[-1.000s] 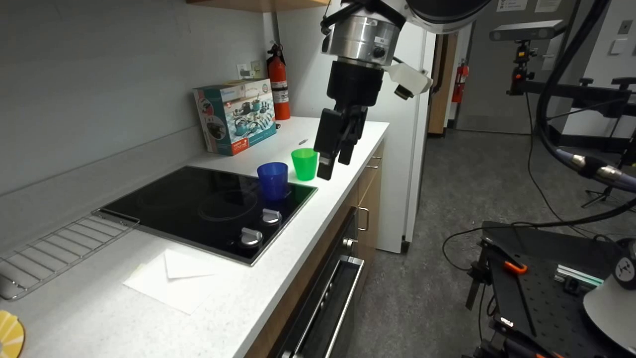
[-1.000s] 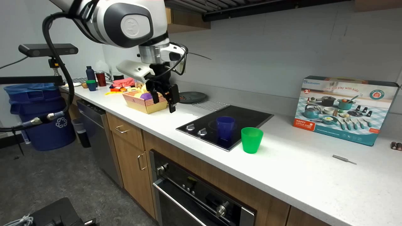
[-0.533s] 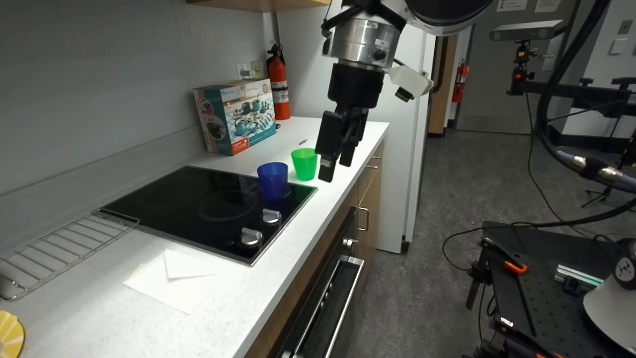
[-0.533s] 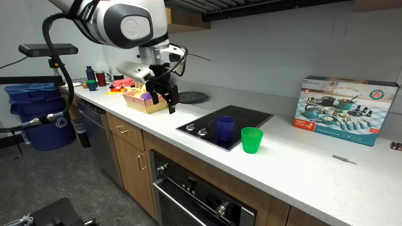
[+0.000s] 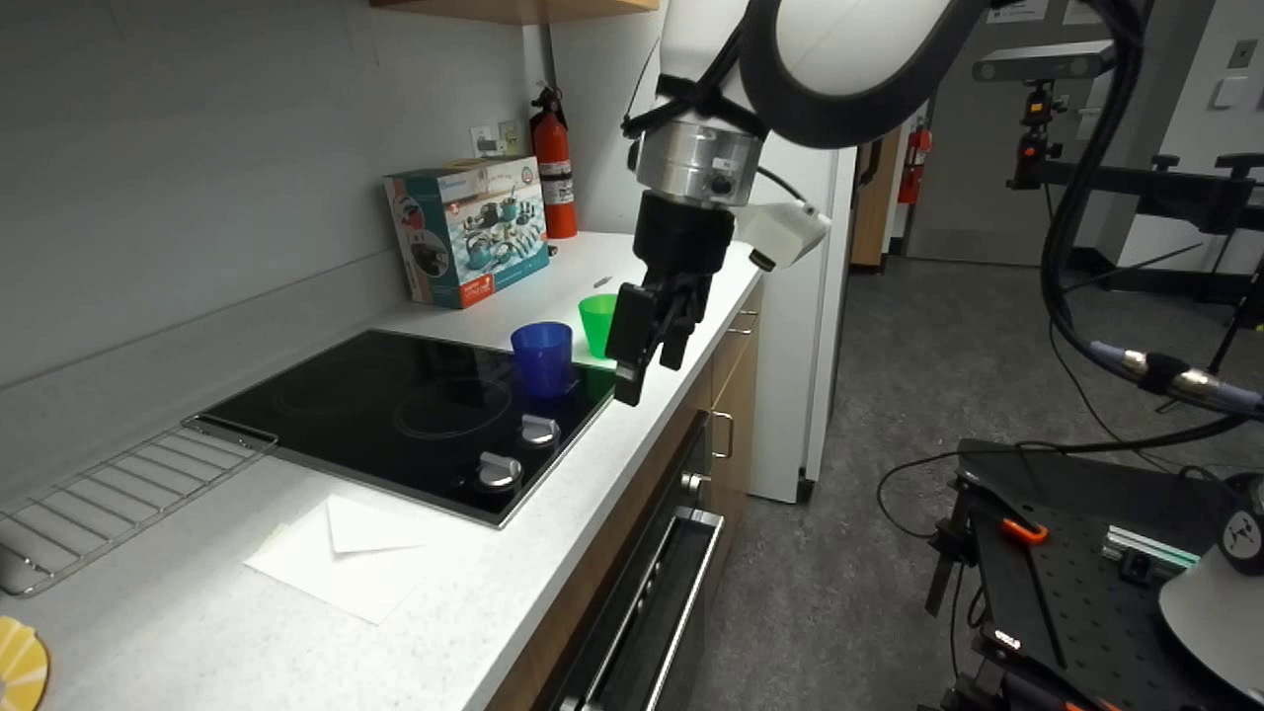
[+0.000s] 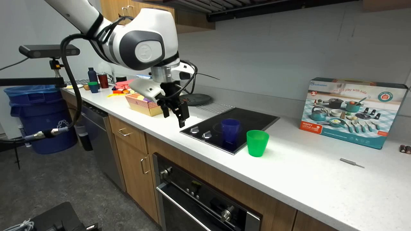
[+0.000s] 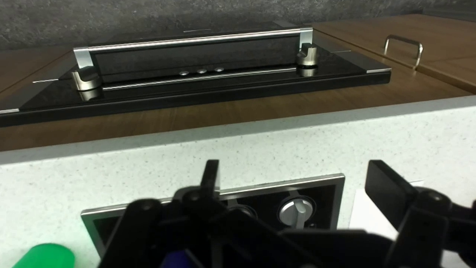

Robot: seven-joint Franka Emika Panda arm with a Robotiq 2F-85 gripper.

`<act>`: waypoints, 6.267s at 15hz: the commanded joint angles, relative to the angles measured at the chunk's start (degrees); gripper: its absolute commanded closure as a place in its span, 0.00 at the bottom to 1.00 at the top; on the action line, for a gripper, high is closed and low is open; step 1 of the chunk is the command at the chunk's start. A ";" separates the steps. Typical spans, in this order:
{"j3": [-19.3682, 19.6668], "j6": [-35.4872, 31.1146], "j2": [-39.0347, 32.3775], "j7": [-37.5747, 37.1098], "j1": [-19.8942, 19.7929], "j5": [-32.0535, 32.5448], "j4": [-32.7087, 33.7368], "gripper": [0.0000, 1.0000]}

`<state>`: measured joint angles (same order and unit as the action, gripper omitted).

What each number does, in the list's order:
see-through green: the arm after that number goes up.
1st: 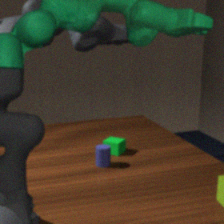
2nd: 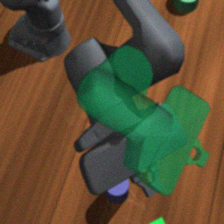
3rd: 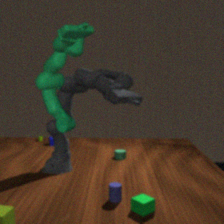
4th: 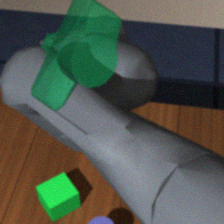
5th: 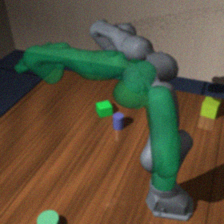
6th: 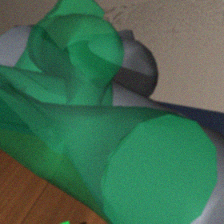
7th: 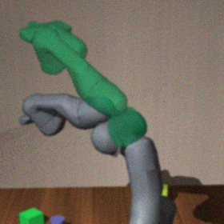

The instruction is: Put the blue cup in the green one

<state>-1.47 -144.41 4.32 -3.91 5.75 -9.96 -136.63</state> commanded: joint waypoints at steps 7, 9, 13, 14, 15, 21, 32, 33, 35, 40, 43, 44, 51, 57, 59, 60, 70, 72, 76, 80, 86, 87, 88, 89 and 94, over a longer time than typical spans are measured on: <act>1.79 -1.17 -12.58 -5.39 -4.35 -0.39 12.09 0.00; 2.53 -0.78 -14.72 -7.88 -4.77 1.60 15.42 0.00; 4.55 0.44 -20.29 -13.43 -4.81 5.07 23.05 0.00; 5.09 1.12 -21.92 -14.94 -4.81 5.46 25.20 0.00; 5.51 1.78 -23.26 -16.25 -4.76 5.60 27.12 0.00; 7.02 4.41 -29.68 -24.28 -4.49 3.28 35.99 0.00; 8.02 6.47 -30.52 -32.13 -5.29 0.64 37.09 0.00; 7.89 6.12 -30.04 -31.70 -5.49 0.23 36.74 0.00; 7.67 5.85 -28.98 -31.13 -5.96 -0.67 36.19 0.00; 8.47 8.07 -26.65 -31.30 -6.53 -0.04 35.31 0.00; 9.07 13.18 -27.40 -31.53 -7.16 0.66 36.00 0.00; 9.33 14.35 -28.08 -31.91 -7.26 0.94 36.33 0.00; 10.06 8.54 -30.89 -31.81 -6.60 3.16 35.38 0.00; 8.27 7.85 -32.45 -29.24 -7.18 1.19 34.90 0.26; 8.19 7.18 -31.77 -28.69 -6.95 1.62 34.12 0.42; 8.19 6.60 -31.17 -28.22 -6.83 1.90 33.53 0.51; 8.58 6.71 -25.25 -23.16 -6.24 5.03 28.01 0.99; 8.61 6.60 -24.05 -22.47 -6.19 5.35 26.90 0.99; 8.70 4.71 -22.07 -22.61 -6.32 5.73 25.43 0.99; 8.78 3.00 -20.90 -22.65 -6.83 5.08 25.85 0.99; 8.91 5.43 -19.11 -22.79 -7.87 4.19 28.11 0.99; 9.03 5.67 -18.92 -22.96 -8.13 3.96 28.44 0.99; 9.20 5.89 -18.87 -23.07 -8.60 3.54 28.95 0.99; 9.43 5.79 -18.95 -23.34 -9.02 3.21 29.32 0.99; 10.81 7.15 -20.89 -24.38 -11.47 0.94 31.61 0.99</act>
<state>8.73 -139.69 -15.14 -27.44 -4.44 -7.31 -107.42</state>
